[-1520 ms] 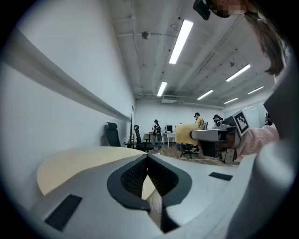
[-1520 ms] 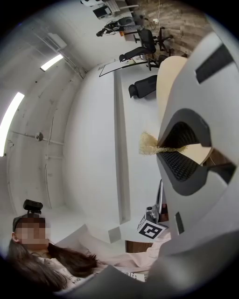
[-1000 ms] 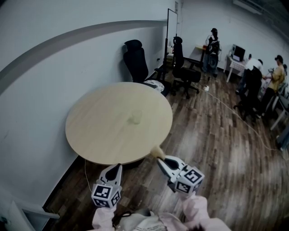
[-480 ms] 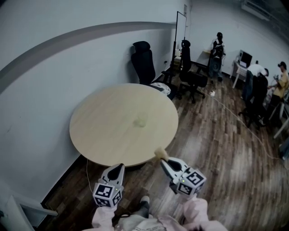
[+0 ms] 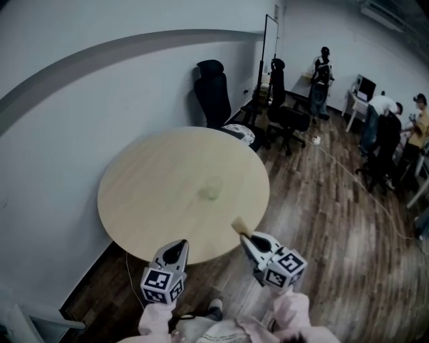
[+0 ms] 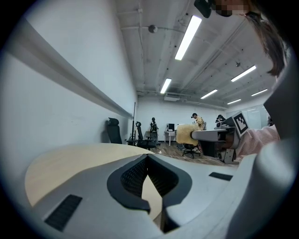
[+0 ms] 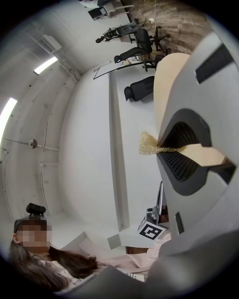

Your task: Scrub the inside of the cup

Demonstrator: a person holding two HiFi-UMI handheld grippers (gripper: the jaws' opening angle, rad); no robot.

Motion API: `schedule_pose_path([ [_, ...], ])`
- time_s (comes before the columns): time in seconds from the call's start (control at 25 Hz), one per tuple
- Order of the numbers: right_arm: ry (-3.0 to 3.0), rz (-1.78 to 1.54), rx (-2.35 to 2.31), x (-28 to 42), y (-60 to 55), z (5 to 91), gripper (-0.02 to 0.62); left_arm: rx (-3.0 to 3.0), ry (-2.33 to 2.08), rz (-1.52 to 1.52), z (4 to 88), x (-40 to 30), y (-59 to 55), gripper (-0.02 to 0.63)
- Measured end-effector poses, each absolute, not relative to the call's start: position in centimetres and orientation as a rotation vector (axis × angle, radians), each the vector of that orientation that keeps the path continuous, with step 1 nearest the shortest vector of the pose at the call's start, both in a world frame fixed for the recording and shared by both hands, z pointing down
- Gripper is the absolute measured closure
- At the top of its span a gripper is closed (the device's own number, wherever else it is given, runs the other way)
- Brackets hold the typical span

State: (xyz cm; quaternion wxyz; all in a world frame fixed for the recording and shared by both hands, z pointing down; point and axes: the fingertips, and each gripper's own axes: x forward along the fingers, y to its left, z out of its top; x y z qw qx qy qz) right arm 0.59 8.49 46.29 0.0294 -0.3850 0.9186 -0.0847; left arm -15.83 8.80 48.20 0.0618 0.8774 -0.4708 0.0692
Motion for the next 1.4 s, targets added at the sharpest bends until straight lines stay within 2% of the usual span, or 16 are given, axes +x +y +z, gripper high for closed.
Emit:
schedule_pose_path([
  [0.68,2.806,-0.287,-1.242,2.4,-0.5,47.1,0.569,2.686,-1.341,0.232,48.8,-13.6,-0.7,0.612],
  [1.4,2.804,-0.320,-1.210,2.8,-6.7,47.9,0.568,2.639,-1.357,0.253,50.4,-12.2,-5.6,0.612],
])
